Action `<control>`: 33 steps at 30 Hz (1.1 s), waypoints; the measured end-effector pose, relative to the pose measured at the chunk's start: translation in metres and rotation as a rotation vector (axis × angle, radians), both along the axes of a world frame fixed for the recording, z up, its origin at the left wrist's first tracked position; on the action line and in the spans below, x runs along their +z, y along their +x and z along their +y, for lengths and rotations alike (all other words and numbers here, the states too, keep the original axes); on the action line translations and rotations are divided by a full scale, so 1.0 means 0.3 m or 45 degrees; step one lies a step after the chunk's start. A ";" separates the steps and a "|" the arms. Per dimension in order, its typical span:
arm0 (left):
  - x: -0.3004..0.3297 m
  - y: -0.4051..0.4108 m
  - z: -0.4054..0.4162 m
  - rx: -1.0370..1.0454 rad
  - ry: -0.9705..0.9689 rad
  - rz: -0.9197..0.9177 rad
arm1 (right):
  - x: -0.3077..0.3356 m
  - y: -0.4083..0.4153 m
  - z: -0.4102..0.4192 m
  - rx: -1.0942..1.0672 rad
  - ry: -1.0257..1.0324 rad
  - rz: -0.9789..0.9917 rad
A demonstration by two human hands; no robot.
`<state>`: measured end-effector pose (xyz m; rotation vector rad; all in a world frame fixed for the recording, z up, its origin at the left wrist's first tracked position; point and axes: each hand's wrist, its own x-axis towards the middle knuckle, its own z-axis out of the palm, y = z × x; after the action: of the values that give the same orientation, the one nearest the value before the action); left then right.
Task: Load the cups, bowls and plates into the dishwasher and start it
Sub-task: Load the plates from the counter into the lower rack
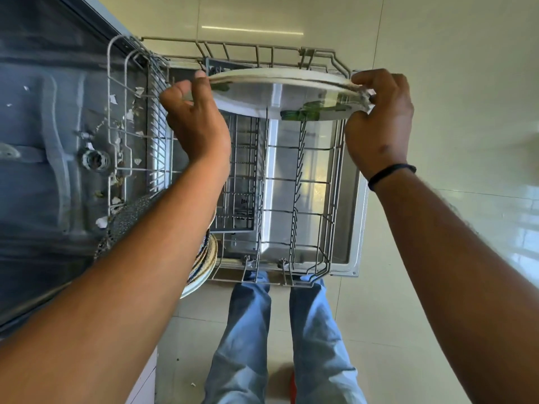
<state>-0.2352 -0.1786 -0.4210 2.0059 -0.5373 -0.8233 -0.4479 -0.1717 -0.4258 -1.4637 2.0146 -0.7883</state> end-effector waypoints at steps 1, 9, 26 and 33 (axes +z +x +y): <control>-0.001 0.001 -0.005 0.001 0.015 0.000 | 0.001 -0.001 -0.002 0.012 -0.004 0.037; -0.003 0.014 -0.004 -0.112 0.049 0.018 | 0.005 -0.009 -0.013 0.027 0.006 0.074; 0.043 -0.035 -0.070 0.102 0.174 0.671 | 0.021 -0.062 -0.094 0.045 0.068 -0.203; -0.002 -0.076 0.032 0.171 0.198 0.603 | 0.074 -0.085 -0.145 0.360 0.201 -0.098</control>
<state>-0.2580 -0.1690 -0.4216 1.8695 -0.0679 -1.2370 -0.4732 -0.2152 -0.4036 -1.5558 1.7217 -0.5458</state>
